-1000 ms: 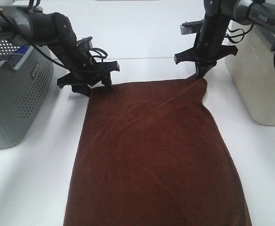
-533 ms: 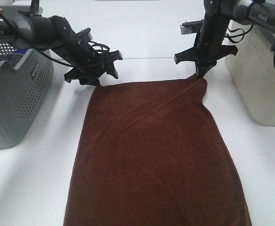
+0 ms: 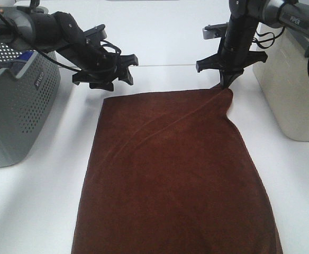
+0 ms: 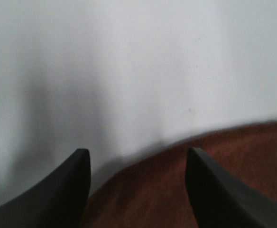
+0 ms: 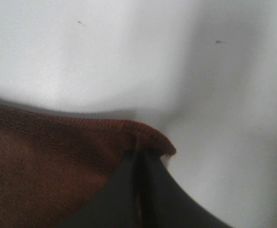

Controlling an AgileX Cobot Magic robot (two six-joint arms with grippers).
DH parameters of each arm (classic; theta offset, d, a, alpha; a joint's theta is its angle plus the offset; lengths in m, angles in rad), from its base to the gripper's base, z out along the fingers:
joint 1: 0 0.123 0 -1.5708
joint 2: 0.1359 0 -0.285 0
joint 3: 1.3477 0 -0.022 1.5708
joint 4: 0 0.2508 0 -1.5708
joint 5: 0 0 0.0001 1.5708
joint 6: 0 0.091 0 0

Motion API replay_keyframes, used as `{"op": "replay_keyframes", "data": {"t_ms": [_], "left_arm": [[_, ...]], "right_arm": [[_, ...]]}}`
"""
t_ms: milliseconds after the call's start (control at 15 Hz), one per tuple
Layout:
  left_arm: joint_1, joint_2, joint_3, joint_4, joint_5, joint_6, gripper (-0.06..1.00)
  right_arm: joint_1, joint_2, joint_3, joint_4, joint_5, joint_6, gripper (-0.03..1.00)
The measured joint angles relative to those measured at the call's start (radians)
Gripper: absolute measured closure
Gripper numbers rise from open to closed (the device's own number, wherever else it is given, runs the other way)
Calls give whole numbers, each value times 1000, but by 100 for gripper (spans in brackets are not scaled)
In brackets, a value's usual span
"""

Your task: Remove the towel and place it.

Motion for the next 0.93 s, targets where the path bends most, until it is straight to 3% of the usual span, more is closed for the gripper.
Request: {"op": "replay_keyframes", "data": {"t_ms": [267, 333, 467, 667, 933], "left_arm": [[0, 0, 0, 94, 74, -10, 37], [0, -8, 0, 199, 104, -64, 37], [1, -18, 0, 253, 150, -124, 37], [1, -18, 0, 252, 196, -192, 37], [1, -15, 0, 194, 190, -203, 37]], "right_arm": [[0, 0, 0, 0, 0, 0, 97], [0, 0, 0, 0, 1, 0, 97], [0, 0, 0, 0, 1, 0, 97], [0, 0, 0, 0, 1, 0, 97], [0, 0, 0, 0, 1, 0, 97]]}}
